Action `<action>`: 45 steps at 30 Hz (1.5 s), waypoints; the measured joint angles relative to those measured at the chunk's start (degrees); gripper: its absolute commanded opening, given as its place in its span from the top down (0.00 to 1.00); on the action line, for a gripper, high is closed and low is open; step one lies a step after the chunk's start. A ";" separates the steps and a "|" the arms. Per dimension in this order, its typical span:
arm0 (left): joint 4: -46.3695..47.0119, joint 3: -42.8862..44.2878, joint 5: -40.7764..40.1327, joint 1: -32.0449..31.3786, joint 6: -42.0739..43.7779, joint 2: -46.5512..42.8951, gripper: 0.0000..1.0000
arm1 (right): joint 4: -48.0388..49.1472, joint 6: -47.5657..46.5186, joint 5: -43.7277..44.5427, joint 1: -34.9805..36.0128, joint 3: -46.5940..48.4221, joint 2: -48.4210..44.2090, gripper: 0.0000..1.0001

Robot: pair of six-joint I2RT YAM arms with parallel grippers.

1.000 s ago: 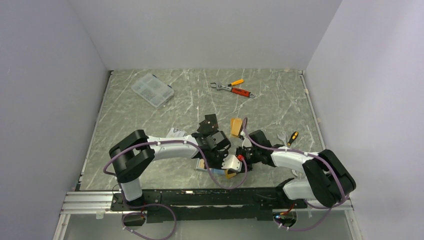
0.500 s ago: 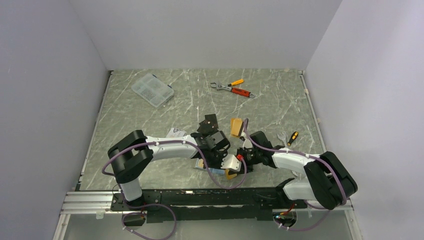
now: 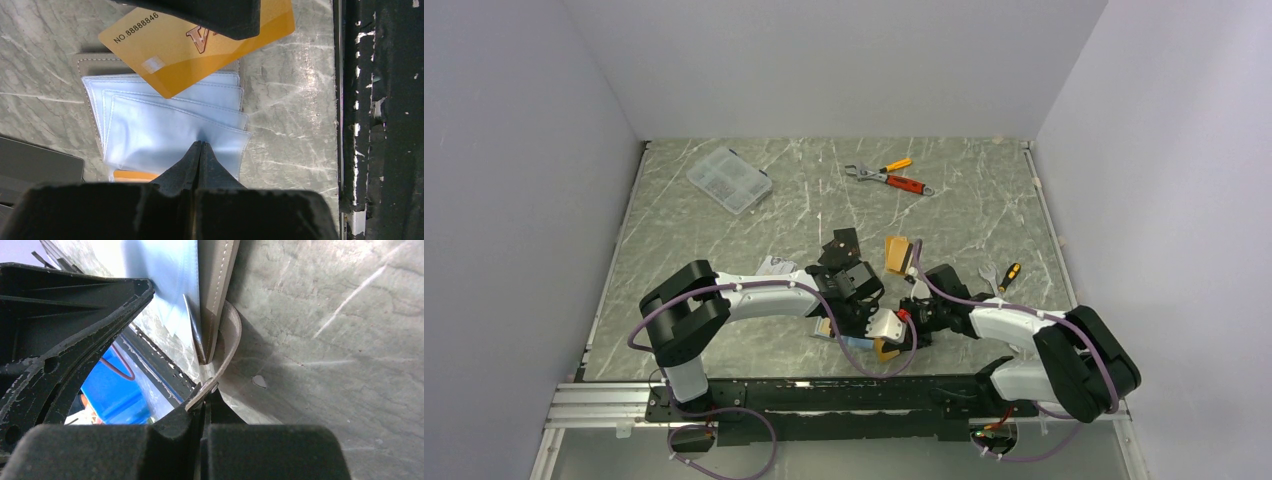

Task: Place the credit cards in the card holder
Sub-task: Turn over the card slot in the card holder.

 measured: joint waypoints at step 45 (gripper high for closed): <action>-8.04 -6.27 1.75 19.26 1.90 -10.82 0.90 | -0.39 -0.20 -2.56 4.44 15.34 9.97 1.00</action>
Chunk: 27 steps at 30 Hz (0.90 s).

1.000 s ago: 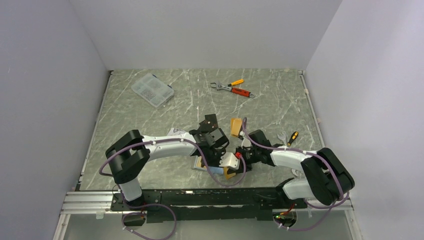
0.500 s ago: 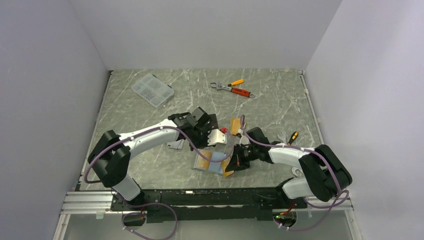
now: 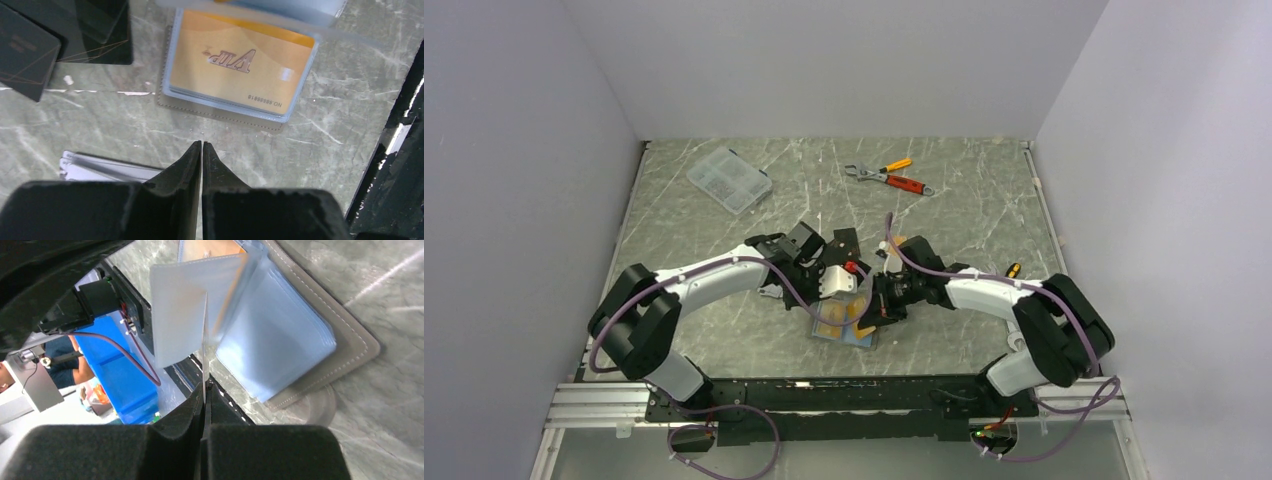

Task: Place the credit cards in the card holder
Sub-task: Turn over the card slot in the card holder.

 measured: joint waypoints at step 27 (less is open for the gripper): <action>3.67 2.38 5.16 -5.16 5.07 4.37 0.91 | 0.15 -1.60 -1.14 2.03 3.04 8.09 1.00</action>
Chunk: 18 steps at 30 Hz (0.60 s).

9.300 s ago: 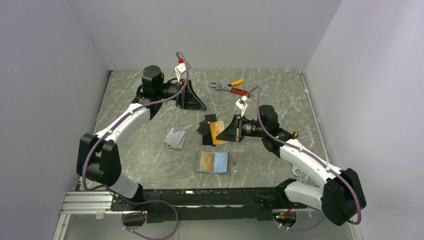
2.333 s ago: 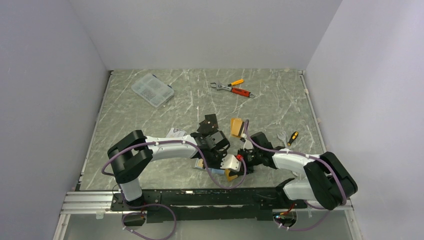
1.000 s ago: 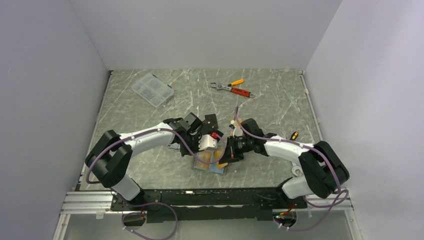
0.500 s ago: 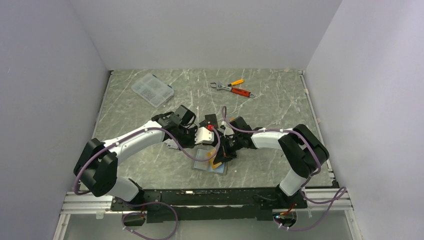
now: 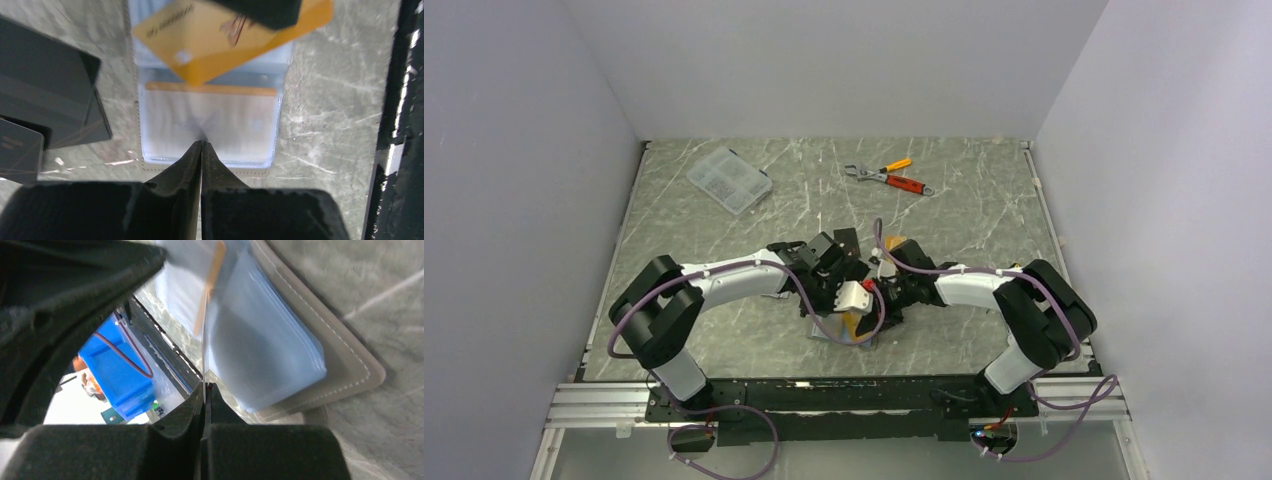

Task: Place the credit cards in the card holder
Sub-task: Turn over the card slot in the card holder, then insert the credit card into the card holder.

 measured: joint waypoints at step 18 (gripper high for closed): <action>3.17 -3.93 -2.51 -0.68 0.26 -1.09 0.91 | 1.01 -0.85 -4.26 0.07 -0.57 2.80 1.00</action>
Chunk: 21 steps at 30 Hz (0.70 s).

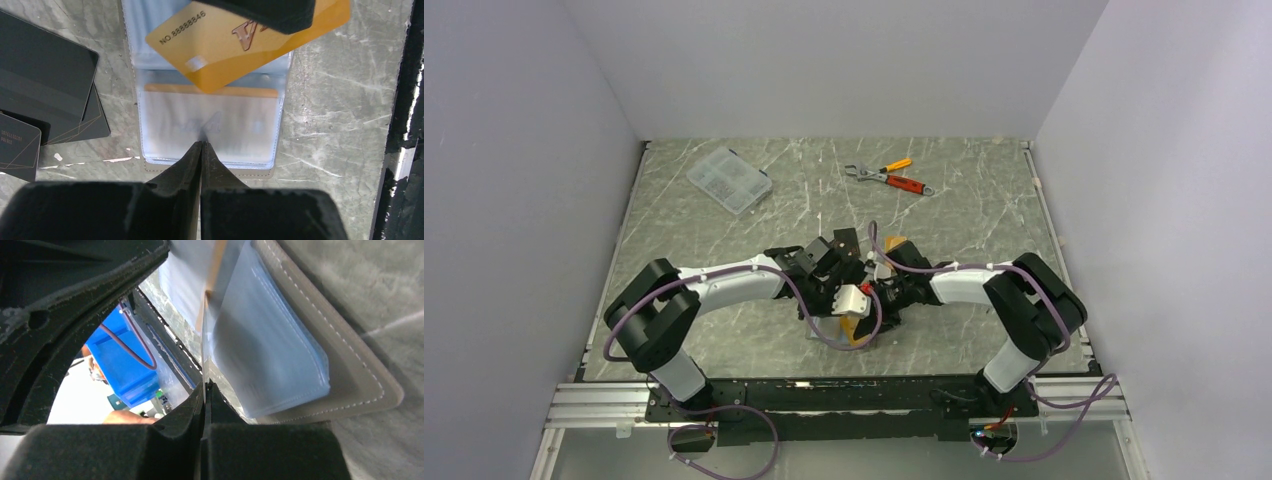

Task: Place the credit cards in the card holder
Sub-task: Insert the credit card into the card holder.

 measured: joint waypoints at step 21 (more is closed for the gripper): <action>-4.33 -2.08 0.26 -0.39 -2.86 -4.72 0.82 | 5.46 0.37 -2.54 0.09 2.62 7.26 1.00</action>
